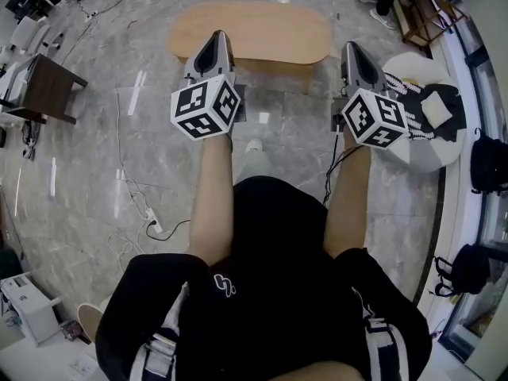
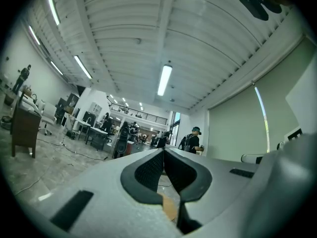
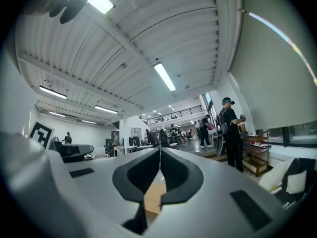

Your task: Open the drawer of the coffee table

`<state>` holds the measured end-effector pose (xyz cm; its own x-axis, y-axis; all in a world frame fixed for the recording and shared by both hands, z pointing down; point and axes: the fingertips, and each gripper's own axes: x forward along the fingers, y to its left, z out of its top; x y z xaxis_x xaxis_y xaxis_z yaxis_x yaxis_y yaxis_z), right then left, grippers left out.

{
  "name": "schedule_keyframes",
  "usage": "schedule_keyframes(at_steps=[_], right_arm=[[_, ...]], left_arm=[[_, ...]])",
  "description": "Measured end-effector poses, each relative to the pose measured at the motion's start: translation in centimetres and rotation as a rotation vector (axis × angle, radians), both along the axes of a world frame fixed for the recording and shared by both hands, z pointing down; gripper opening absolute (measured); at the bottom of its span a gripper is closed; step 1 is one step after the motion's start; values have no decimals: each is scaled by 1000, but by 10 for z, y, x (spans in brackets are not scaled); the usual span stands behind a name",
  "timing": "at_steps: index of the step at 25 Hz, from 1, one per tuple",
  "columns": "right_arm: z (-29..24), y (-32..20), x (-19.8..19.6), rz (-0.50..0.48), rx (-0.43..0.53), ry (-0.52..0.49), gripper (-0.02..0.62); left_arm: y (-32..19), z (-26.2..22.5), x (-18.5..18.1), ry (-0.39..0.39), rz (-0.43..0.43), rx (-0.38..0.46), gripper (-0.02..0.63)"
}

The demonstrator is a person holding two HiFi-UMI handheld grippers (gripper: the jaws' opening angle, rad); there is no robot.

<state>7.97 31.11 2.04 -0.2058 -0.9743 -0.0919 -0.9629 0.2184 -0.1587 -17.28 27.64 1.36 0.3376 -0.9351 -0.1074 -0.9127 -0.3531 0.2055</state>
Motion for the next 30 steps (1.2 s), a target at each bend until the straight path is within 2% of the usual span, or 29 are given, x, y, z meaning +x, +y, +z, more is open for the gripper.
schedule_keyframes(at_steps=[8,14,22,27,30], right_arm=[[17,-23,4,18,11,9,12],[36,-63,18,47,-6,2,12],[51,-163,19,34,5,-26,12],[66,-238,1,17,-28,-34,12],[78,-281,0,15,-62,-27,12]], left_arm=[[-27,17,-3,26,11,3,11],[-71,24,3,30,25,18,11],[-173,45,7,2,25,-8,11],[-255,55,1,-4,39,-46,11],[-306,64,12,-4,59,-68,11]])
